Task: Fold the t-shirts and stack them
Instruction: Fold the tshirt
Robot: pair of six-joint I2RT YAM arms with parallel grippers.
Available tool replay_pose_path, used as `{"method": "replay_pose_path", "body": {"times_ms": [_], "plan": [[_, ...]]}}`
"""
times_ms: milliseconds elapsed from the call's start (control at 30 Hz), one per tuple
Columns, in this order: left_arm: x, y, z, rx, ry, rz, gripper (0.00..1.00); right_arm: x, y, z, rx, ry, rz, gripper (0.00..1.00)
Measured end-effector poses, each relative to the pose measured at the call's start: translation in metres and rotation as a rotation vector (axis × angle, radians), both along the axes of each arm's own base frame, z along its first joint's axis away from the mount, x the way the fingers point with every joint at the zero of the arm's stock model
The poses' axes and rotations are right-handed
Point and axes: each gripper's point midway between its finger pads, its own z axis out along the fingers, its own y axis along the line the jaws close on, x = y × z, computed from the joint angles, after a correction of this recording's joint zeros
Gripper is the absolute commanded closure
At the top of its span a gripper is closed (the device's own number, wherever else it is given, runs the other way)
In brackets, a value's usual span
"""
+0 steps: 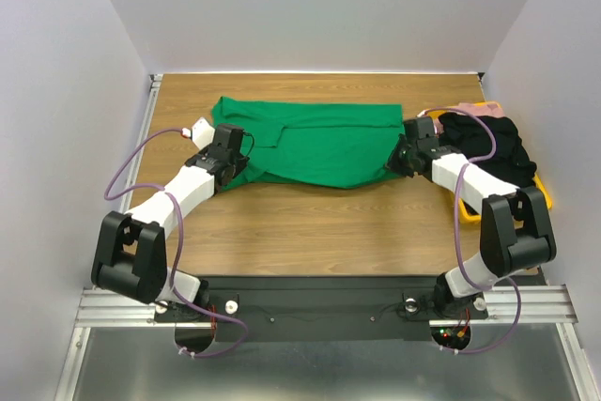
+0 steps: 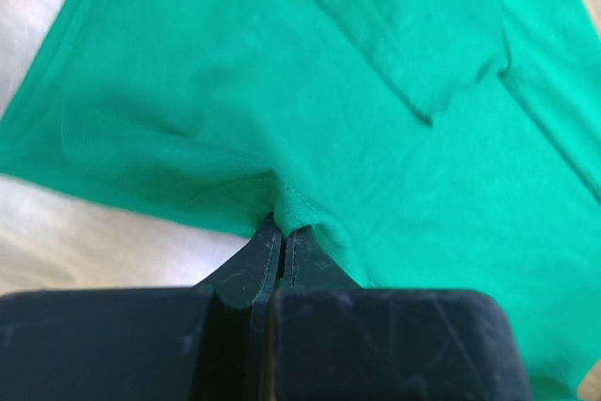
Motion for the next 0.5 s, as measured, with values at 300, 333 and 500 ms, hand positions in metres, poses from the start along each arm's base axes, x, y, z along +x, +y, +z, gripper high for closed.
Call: {"method": "replay_pose_path", "body": {"times_ms": [300, 333, 500], "plan": [[0.042, -0.002, 0.016, 0.013, -0.040, -0.012, 1.00, 0.045, -0.005, 0.016, -0.067, -0.058, -0.028, 1.00], [0.046, -0.003, 0.017, 0.012, -0.042, -0.012, 1.00, 0.049, -0.005, 0.017, -0.075, -0.061, -0.030, 1.00], [0.071, 0.004, 0.019, 0.023, -0.048, 0.002, 1.00, 0.072, -0.007, 0.018, -0.112, -0.076, -0.036, 1.00]]}}
